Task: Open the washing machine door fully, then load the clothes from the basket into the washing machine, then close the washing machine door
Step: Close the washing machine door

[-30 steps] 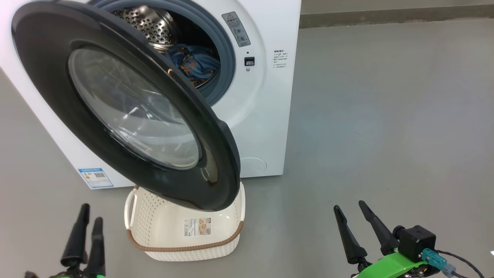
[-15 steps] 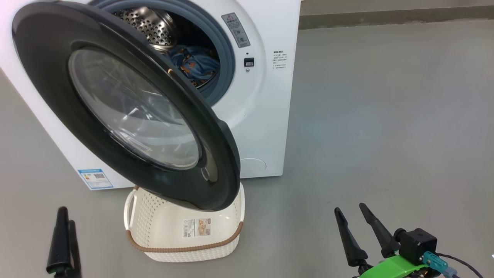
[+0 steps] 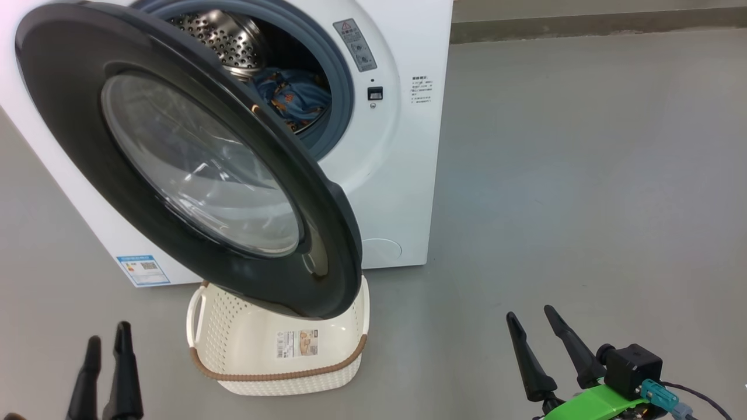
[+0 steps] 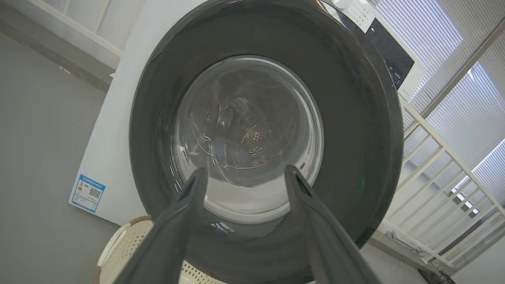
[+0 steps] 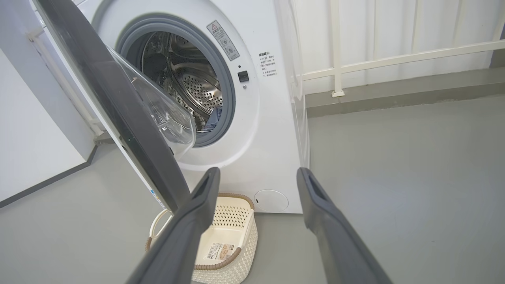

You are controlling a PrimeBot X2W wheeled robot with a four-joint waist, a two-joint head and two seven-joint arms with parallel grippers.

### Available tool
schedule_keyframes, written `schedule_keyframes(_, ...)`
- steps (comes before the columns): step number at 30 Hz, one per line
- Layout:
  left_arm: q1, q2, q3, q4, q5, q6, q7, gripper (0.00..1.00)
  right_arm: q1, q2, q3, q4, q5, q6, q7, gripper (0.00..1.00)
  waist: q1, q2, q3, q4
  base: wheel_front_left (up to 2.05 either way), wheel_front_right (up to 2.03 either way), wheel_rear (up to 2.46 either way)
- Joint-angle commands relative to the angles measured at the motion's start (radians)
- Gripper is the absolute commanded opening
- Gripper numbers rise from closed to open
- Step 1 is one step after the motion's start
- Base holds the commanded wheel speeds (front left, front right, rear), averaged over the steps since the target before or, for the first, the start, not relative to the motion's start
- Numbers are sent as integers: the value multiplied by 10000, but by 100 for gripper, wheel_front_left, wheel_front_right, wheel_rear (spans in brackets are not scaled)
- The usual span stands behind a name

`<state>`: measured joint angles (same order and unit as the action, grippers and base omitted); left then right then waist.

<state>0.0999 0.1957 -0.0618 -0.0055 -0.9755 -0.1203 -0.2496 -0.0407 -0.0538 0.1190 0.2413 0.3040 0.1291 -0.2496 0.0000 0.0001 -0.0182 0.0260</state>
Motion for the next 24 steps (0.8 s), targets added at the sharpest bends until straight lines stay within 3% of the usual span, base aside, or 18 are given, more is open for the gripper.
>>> schedule_keyframes(1, -244, 95, 415, -51, 763, -103, -107, 100, -134, 30, 216, -274, -14, 16, -122, 100, 0, -1, 8, 17, 0, 0, 0)
schedule_keyframes(5, -293, -102, 790, 50, 3443, -103, -117, 100, -144, 31, 218, -277, -22, 16, -122, 100, 0, -1, 37, 10, 0, 0, 0)
schedule_keyframes(11, -127, -377, 984, 156, 6002, -103, -120, 100, -158, 33, 226, -260, -18, 16, -122, 100, 0, -1, 44, -20, 0, 0, 0)
schedule_keyframes(18, 150, -865, 1384, 281, 7651, 4, -121, 100, -143, 34, 208, -261, -46, 16, -122, 100, 0, -1, 31, -44, 0, 0, 0)
schedule_keyframes(24, 249, -1152, 1630, 642, 8043, 90, -121, 100, -149, 34, 215, -258, -53, 16, -122, 100, 0, -1, 30, -44, 0, 0, 0)
